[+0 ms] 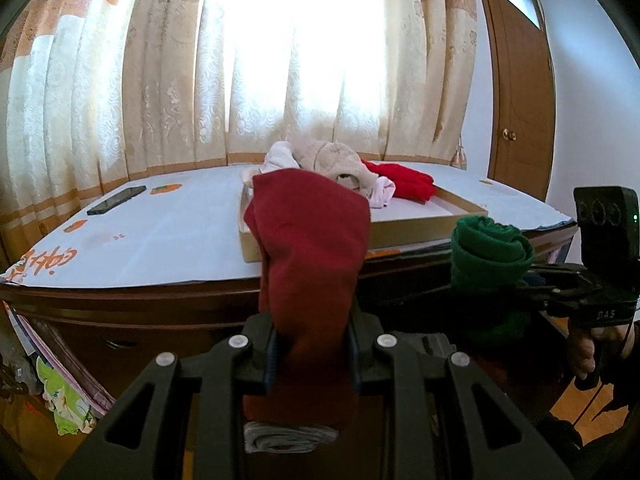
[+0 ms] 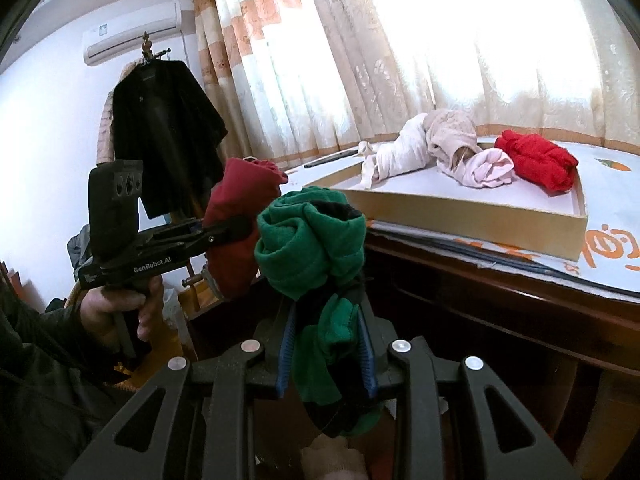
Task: Take underwear out of drawer
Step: 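Lift the held red and green socks up out of the drawer, then carry both held socks over the cardboard tray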
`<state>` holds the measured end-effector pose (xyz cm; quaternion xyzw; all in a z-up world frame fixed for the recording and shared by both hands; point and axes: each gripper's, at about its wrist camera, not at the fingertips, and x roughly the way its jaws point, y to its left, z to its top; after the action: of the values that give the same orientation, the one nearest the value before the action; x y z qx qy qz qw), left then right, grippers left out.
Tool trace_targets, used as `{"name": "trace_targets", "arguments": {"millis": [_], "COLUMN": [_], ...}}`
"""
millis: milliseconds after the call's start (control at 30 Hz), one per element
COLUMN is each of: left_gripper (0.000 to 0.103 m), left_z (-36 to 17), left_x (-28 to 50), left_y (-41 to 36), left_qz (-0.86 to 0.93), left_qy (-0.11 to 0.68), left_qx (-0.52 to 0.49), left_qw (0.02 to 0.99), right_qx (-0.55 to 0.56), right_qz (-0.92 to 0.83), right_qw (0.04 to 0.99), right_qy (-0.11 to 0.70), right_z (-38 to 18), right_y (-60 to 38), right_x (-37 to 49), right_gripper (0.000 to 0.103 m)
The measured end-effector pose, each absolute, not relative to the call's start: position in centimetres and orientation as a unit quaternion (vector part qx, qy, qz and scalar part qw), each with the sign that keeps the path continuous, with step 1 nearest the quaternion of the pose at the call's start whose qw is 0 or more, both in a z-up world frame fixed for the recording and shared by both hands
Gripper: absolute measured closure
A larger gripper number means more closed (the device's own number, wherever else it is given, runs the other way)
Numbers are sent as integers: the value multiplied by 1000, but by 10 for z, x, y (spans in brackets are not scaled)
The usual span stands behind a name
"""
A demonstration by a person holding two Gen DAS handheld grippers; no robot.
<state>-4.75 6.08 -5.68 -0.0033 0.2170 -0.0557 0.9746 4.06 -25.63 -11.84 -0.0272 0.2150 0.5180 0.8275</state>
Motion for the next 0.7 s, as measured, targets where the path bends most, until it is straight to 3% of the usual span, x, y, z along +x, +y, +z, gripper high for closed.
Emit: {"name": "trace_targets", "arguments": {"millis": [700], "left_gripper": [78], "left_z": [-38], "left_x": [-47], "left_y": [57], "left_qz": [-57], "left_qy": [185], "left_qx": [11], "left_qw": [981], "right_qx": [2], "right_qz": [514], "right_qw": [834], "right_qy": [198], "right_z": [-109], "right_y": [-266], "right_x": [43], "right_gripper": [73]}}
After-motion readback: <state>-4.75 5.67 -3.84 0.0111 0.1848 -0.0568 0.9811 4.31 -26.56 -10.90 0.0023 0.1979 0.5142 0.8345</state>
